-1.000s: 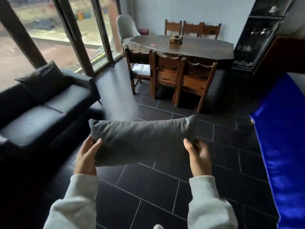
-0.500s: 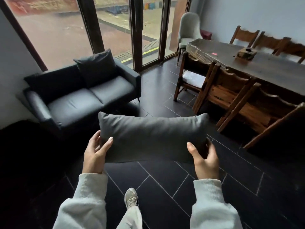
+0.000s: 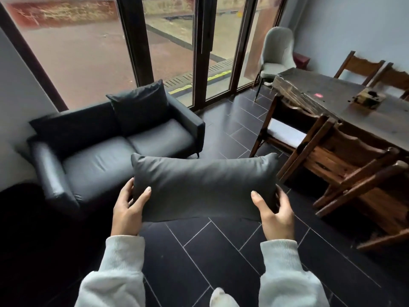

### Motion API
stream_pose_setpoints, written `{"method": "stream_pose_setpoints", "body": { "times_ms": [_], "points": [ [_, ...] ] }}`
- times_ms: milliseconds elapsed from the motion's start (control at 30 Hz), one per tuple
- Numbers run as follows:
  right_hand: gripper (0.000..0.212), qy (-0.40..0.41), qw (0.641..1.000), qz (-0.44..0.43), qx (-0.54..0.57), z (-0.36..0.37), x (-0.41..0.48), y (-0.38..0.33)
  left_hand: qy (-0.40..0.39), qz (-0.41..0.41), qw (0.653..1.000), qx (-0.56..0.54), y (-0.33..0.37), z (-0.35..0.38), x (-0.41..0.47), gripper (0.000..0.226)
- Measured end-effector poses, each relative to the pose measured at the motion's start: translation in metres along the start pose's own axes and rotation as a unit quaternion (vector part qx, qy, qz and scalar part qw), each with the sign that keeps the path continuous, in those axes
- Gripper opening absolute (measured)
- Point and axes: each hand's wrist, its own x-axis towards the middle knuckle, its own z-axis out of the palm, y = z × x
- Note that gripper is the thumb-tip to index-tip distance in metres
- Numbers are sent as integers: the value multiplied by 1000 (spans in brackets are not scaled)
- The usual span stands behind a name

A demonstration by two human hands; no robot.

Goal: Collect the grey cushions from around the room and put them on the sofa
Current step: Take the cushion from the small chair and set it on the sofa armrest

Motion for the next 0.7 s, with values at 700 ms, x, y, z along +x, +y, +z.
{"method": "stream_pose_setpoints", "body": {
  "times_ms": [700],
  "points": [
    [51, -133, 991, 19, 19, 282, 422, -28, 111, 10, 988, 110, 45, 138, 384, 77]
  ]
}}
